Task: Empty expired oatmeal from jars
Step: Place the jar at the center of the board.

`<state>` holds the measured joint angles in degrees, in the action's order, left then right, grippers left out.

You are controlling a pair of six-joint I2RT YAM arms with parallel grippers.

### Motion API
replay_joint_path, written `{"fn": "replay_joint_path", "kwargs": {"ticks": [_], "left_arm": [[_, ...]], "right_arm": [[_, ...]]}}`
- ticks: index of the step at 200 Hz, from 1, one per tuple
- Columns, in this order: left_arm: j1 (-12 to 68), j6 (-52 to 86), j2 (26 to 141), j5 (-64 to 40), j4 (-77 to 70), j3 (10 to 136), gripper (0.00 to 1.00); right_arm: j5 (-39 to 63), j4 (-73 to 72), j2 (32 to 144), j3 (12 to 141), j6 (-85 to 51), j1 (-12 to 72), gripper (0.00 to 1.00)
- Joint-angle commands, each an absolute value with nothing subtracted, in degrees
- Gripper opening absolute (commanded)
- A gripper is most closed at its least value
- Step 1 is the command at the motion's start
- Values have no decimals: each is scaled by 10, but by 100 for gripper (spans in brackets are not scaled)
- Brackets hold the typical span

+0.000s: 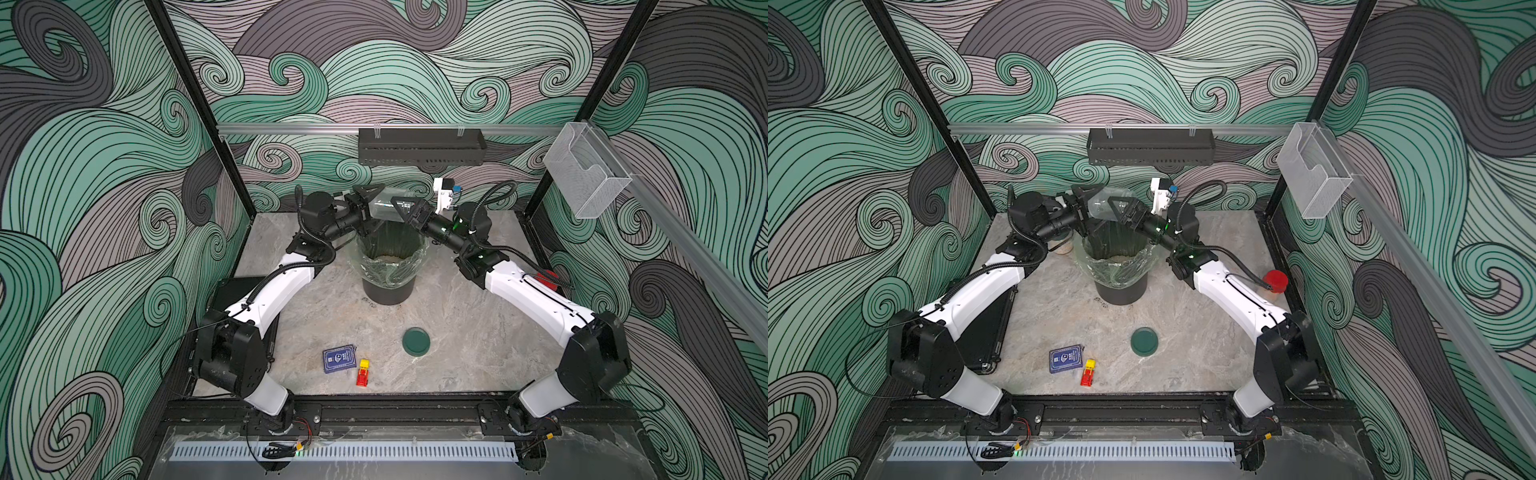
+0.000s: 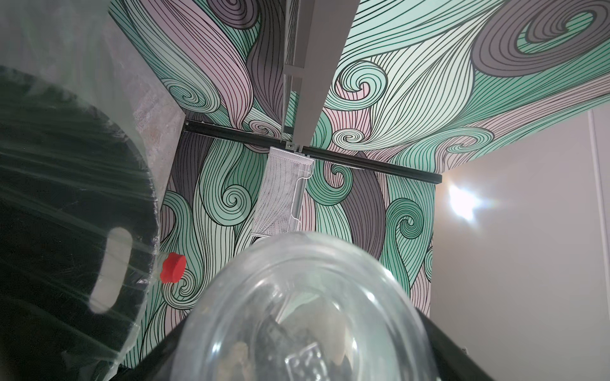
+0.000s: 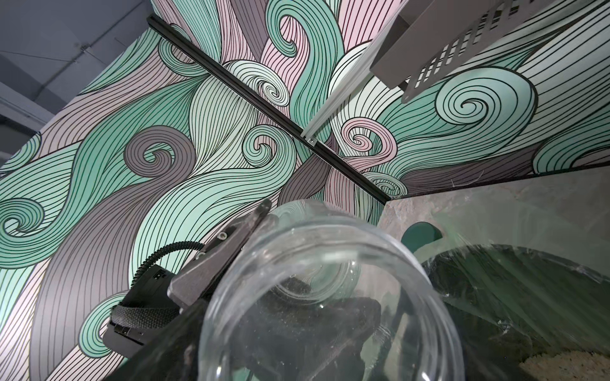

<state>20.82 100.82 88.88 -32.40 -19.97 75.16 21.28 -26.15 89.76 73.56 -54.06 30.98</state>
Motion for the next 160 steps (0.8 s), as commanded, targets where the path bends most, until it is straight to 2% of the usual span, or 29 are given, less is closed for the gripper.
{"fn": "replay_joint_path", "kwargs": {"ticks": [1,32,58,78,88,103,117,133,147,160], "left_arm": [[215,1015,868,-342,-246,756,0],[218,1022,870,-343,-253,753,0],[217,1020,868,-342,-253,753,0],[217,1015,868,-344,-246,752,0],[217,1008,865,-346,-238,753,0],[218,990,859,-348,-223,752,21],[218,962,849,-349,-201,751,53],[217,918,833,-350,-155,750,80],[216,881,819,-340,-116,743,97],[216,847,790,-321,-87,730,99]], "right_arm": [[239,-336,909,736,-555,310,99],[254,-348,917,741,-557,310,99],[258,-356,916,736,-555,312,85],[252,-354,909,733,-552,311,67],[246,-348,904,732,-549,311,64],[240,-336,897,734,-542,310,55],[237,-326,890,735,-539,308,46],[232,-308,880,738,-536,305,40],[230,-288,872,742,-528,301,36],[229,-270,864,745,-522,296,35]]}}
